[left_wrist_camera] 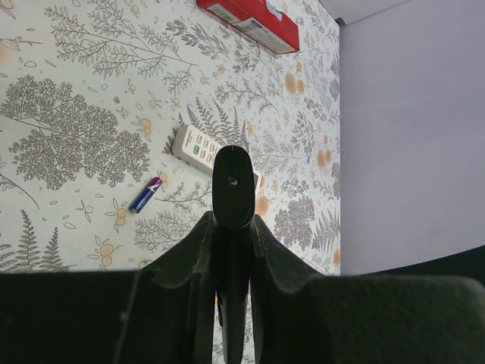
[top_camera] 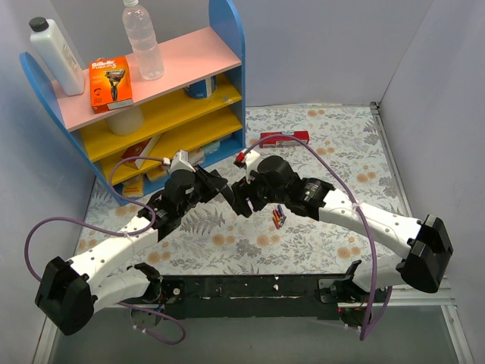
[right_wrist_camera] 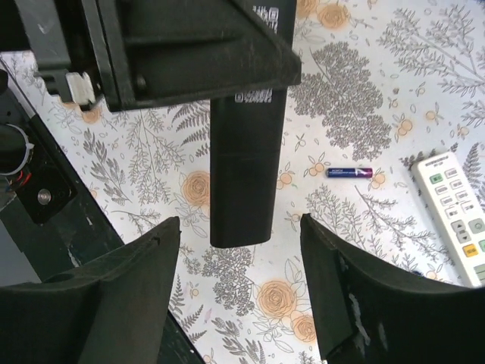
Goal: Load the batteries into the remote control
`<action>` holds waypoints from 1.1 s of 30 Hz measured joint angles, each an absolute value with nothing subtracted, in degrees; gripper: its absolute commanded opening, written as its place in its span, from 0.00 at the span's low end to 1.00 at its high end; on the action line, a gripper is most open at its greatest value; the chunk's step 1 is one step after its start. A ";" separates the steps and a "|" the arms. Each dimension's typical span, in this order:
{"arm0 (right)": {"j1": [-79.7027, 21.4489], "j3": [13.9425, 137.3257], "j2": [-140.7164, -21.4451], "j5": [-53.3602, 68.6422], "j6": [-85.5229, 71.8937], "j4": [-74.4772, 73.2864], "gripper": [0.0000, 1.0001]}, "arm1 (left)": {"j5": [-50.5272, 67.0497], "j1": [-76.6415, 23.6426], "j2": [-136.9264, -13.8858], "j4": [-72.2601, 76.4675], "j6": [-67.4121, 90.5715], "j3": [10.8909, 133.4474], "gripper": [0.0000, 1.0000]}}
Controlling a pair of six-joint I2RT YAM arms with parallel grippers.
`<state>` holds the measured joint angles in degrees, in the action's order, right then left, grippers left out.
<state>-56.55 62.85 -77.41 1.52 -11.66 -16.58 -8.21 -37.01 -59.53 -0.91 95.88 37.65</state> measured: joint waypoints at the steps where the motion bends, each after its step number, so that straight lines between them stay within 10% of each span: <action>1: -56.47 63.16 -77.32 1.65 -11.40 -16.58 0.74 | -8.14 -36.95 -59.44 -0.80 96.53 37.08 0.00; 11: -55.81 65.12 -78.54 3.38 -10.04 -16.12 0.74 | -7.27 -36.95 -57.78 1.78 98.17 36.01 0.00; 26: -55.16 66.24 -80.38 5.61 -9.04 -16.14 0.41 | -6.35 -36.95 -55.29 3.57 99.94 34.33 0.00; 33: -55.09 66.26 -80.38 6.59 -8.88 -15.73 0.49 | -6.37 -36.84 -55.29 3.42 99.96 34.20 0.00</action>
